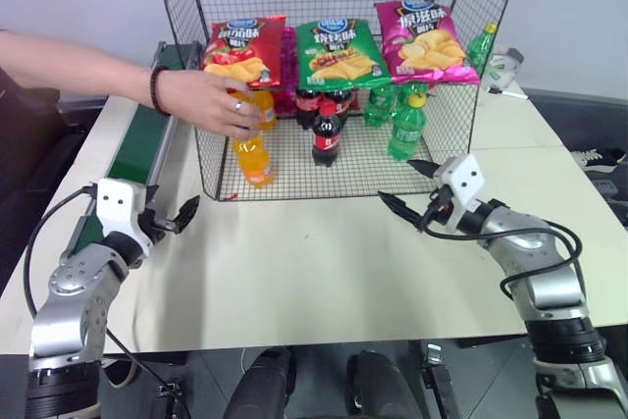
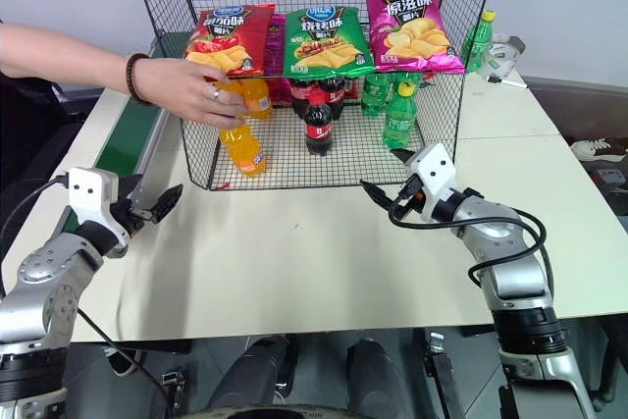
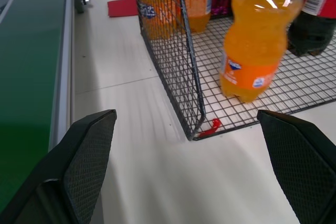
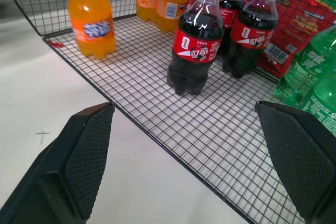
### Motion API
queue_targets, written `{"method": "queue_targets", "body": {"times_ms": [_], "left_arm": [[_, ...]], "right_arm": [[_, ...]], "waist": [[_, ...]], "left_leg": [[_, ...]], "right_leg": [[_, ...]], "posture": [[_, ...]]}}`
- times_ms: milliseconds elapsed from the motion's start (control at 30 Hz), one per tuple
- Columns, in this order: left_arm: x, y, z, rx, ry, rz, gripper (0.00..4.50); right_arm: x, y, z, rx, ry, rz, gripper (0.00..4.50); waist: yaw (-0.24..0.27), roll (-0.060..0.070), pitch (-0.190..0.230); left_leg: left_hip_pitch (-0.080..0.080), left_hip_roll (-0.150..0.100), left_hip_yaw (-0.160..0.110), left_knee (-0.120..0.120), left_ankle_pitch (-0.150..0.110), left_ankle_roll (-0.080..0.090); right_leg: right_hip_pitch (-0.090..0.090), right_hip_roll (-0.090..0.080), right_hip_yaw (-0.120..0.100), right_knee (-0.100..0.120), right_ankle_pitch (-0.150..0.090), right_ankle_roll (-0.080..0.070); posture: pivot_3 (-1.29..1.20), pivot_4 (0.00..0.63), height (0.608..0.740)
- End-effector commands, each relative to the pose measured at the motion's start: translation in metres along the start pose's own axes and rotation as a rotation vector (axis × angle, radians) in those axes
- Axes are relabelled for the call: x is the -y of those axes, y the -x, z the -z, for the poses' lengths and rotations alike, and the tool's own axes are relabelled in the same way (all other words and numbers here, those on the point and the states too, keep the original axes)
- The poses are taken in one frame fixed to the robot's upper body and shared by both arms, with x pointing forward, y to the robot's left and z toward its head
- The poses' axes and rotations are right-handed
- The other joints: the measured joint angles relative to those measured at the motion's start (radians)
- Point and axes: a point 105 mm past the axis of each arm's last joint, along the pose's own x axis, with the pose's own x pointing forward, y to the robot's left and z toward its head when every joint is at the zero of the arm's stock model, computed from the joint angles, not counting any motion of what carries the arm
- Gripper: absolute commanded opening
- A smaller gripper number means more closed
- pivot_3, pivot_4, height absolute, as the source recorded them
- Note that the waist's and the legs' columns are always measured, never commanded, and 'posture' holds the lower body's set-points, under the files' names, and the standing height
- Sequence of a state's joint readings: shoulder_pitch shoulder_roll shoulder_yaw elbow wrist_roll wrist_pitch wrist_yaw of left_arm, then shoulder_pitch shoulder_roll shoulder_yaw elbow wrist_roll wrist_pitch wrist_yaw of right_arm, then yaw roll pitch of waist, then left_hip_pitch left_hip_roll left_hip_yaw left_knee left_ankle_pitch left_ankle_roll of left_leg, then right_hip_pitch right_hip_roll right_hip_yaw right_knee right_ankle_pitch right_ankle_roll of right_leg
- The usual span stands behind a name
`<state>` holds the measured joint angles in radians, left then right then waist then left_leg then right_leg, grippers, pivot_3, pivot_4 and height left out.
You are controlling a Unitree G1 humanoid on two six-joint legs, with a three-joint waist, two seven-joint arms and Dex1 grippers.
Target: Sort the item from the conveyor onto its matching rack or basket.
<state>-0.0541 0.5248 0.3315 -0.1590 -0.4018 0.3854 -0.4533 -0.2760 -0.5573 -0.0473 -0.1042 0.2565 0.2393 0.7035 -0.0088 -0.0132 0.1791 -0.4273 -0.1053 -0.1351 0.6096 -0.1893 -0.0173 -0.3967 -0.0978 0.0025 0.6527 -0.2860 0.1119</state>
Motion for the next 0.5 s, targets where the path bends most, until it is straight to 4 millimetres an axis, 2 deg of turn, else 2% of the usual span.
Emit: {"method": "queue_targets", "body": {"times_ms": [33,167,267,400,500], "left_arm": [[-0.006,0.002,-0.012,0.031,-0.031,-0.025,4.49],[-0.004,0.003,-0.014,0.034,-0.013,-0.011,4.49],[-0.006,0.003,-0.015,0.014,-0.070,-0.023,4.49],[-0.018,0.005,-0.018,0.034,-0.062,-0.089,4.49],[-0.027,0.009,-0.013,0.022,-0.038,-0.123,4.49]], "right_arm": [[0.003,-0.002,-0.012,0.049,0.031,0.024,4.50],[0.005,-0.002,-0.013,0.052,0.045,0.049,4.50],[0.009,-0.001,-0.013,0.045,0.040,0.080,4.50],[0.010,-0.004,-0.017,0.065,0.031,0.107,4.50],[0.005,-0.009,-0.018,0.074,0.044,0.115,4.50]], "waist": [[0.000,0.000,0.000],[0.000,0.000,0.000],[0.000,0.000,0.000],[0.000,0.000,0.000],[0.000,0.000,0.000]], "left_leg": [[0.000,0.000,0.000,0.000,0.000,0.000],[0.000,0.000,0.000,0.000,0.000,0.000],[0.000,0.000,0.000,0.000,0.000,0.000],[0.000,0.000,0.000,0.000,0.000,0.000],[0.000,0.000,0.000,0.000,0.000,0.000]], "right_leg": [[0.000,0.000,0.000,0.000,0.000,0.000],[0.000,0.000,0.000,0.000,0.000,0.000],[0.000,0.000,0.000,0.000,0.000,0.000],[0.000,0.000,0.000,0.000,0.000,0.000],[0.000,0.000,0.000,0.000,0.000,0.000]], "posture": [[0.00,0.150,0.740],[0.00,0.150,0.740],[0.00,0.150,0.740],[0.00,0.150,0.740],[0.00,0.150,0.740]]}}
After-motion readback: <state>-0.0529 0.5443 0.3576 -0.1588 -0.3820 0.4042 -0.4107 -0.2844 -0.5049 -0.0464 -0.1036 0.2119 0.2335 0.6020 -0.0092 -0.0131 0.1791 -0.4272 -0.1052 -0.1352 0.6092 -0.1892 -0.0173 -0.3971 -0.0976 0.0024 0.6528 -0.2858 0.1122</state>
